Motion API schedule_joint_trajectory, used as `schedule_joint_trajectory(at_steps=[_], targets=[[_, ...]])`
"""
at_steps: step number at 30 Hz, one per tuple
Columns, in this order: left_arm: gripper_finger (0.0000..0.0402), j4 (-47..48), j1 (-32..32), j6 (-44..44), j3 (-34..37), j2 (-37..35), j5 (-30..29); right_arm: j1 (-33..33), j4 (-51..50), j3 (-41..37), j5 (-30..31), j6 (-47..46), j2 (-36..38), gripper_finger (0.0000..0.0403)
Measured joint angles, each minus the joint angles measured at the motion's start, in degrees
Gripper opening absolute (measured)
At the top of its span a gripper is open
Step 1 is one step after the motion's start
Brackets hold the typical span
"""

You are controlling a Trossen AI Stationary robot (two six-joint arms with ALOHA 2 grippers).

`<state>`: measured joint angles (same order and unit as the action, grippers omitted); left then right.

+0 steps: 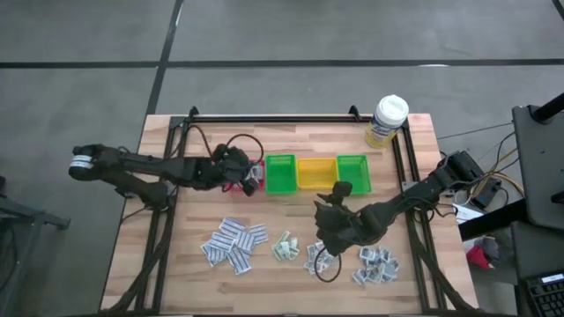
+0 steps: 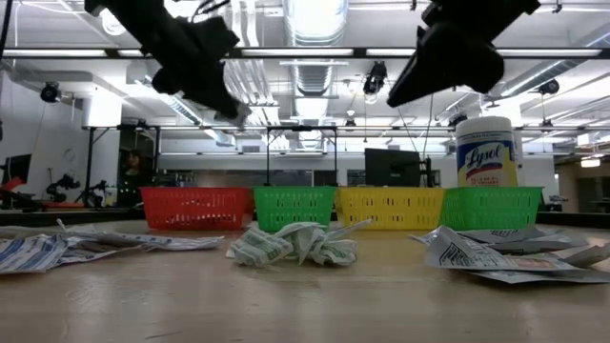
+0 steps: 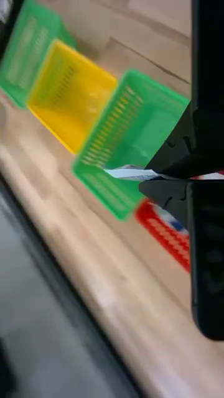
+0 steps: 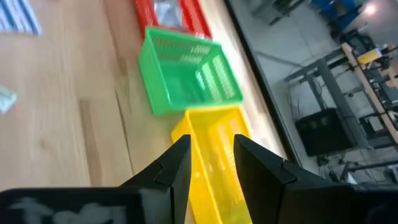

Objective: Pick & Place First Aid Supplies
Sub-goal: Put the alcohol pad into the red basket

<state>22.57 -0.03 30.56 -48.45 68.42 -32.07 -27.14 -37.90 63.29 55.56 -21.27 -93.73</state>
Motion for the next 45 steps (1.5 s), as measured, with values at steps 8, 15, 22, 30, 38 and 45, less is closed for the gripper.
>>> schedule_joint_trajectory(at_steps=[8, 15, 22, 30, 38, 45], targets=[[0.0, 5.35, 6.06, 8.04, 1.33, 0.76, 10.67, -0.72, -11.08, -0.14, -2.17, -9.04, 1.8, 0.0113], [0.0, 4.27, 11.23, 12.5, 4.8, 0.76, 20.86, -3.17, -16.33, -0.91, -2.21, -14.41, 4.81, 0.0122], [0.0, 1.39, 14.61, 17.33, 8.84, 0.76, 27.58, -5.47, -17.25, -1.68, -2.13, -15.43, 7.55, 0.0118], [0.0, 0.89, 17.75, 22.08, 11.52, 0.82, 28.47, -7.44, -17.34, -1.7, -2.06, -15.42, 8.72, 0.0106], [0.0, -1.36, 19.89, 21.83, 12.09, 2.26, 28.46, -7.89, -17.27, -1.7, -2.13, -15.85, 8.5, 0.0096], [0.0, -3.17, 20.28, 20.64, 12.07, 5.6, 28.25, -7.89, -17.19, -1.7, -3.55, -16.12, 8.5, 0.0096]])
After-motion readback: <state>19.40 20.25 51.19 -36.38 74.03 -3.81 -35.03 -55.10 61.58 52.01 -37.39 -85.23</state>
